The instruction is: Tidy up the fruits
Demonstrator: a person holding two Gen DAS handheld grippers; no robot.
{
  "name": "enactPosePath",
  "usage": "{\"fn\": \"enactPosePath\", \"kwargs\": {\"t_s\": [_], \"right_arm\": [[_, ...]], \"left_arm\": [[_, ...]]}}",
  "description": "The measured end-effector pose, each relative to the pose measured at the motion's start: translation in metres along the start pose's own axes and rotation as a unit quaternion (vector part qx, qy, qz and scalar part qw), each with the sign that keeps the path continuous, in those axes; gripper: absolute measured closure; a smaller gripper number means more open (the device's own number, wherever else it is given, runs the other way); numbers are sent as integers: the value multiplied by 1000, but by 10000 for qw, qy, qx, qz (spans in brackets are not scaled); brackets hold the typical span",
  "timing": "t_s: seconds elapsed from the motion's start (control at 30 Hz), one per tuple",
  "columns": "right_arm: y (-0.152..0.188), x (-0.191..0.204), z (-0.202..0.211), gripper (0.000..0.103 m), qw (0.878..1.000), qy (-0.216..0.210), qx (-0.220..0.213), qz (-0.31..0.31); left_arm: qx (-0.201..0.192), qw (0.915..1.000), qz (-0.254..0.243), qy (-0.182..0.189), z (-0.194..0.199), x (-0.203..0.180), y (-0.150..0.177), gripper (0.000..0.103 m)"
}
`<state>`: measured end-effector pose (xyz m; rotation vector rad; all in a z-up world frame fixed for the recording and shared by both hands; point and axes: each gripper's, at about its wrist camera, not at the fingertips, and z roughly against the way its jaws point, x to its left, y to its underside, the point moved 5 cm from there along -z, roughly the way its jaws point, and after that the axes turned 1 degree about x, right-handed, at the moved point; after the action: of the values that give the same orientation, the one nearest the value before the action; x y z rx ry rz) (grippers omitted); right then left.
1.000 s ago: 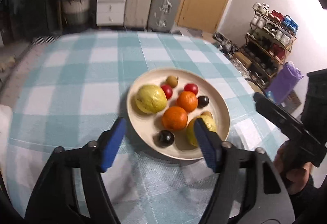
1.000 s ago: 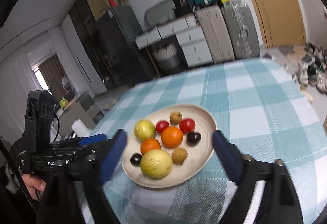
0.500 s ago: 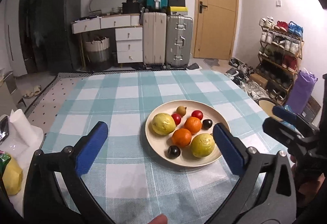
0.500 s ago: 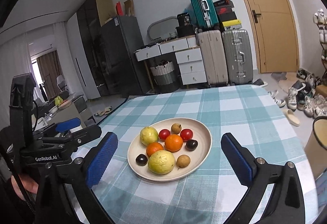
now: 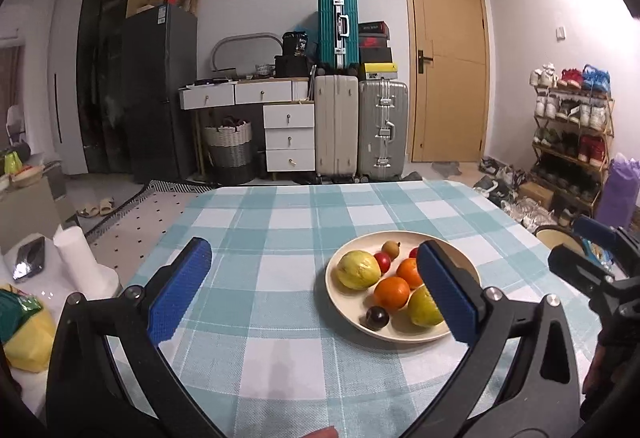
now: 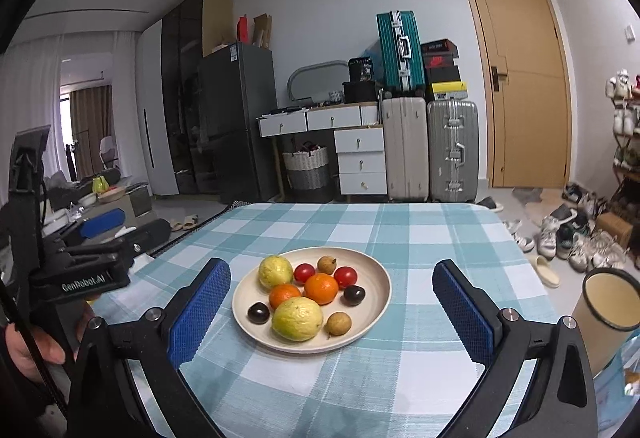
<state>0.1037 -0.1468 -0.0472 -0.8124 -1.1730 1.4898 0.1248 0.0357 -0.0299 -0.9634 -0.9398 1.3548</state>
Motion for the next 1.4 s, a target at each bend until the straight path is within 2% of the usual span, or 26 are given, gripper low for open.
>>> {"fn": "enactPosePath", "kwargs": {"t_s": [0.13,0.23,0.4,0.6,0.83,1.4], "right_arm": [[11,-2,-1,0,9998,95,-131,127],[18,-2,-3,0,9989,278,-256,284],[22,-2,-11,0,9980,438,-170,426],[24,-13,-27,0,9981,558,191,202],[25,-5,-25,0,9981,466,89,400],[24,-8,-26,0,9983,455,96,362]], "left_arm": [[-106,9998,103,-95,-3,7,14,1],[-244,9995,-1,-186,-9,9,24,1],[-436,9988,60,-209,-15,12,35,1],[-44,9999,81,-71,-35,13,42,1],[-81,10000,14,23,-37,9,43,1],[-112,9999,35,27,-39,11,43,1]]}}
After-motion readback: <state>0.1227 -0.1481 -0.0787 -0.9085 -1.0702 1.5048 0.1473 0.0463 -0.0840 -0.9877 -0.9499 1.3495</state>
